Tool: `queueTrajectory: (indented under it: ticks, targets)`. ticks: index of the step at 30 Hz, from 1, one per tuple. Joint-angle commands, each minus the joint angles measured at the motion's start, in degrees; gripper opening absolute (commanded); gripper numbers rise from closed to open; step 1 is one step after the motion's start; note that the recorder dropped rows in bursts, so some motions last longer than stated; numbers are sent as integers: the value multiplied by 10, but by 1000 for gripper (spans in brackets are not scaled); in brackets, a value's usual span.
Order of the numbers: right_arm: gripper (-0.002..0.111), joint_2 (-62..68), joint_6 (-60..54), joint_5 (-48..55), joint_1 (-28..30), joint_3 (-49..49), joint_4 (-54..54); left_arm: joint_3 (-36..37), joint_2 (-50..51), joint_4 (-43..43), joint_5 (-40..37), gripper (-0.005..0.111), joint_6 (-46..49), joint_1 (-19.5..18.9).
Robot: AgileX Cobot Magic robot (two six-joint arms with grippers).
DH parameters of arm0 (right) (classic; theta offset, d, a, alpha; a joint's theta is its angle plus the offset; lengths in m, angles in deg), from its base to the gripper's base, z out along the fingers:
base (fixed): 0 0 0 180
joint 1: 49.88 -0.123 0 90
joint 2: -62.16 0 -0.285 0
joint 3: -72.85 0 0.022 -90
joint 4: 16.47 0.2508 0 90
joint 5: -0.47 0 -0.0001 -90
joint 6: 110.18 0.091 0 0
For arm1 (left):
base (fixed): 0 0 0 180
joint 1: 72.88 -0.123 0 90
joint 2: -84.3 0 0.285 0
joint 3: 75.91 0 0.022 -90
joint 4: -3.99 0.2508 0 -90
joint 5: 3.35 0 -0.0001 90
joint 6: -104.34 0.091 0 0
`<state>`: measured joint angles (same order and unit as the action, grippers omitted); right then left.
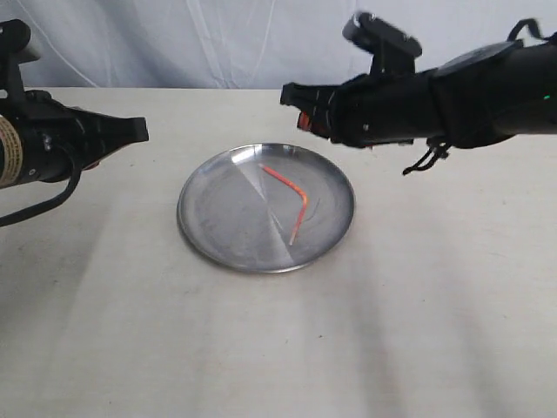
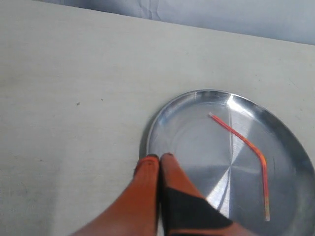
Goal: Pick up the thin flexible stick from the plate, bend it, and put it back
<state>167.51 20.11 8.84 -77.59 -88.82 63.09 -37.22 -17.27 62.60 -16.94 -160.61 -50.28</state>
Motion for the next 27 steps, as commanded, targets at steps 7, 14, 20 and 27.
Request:
queueTrajectory:
  ticks: [7,14,20,27]
  targets:
    - [-1,-216,193,118,3,44,-381,3,-68,-2,16,0,60,3]
    - [-1,-300,296,166,3,97,-542,3,-76,-17,34,0,49,3]
    - [-1,-305,296,167,3,97,-542,3,-76,-10,46,0,51,3]
    - [-1,-346,306,99,3,97,-676,3,-76,-10,47,0,52,3]
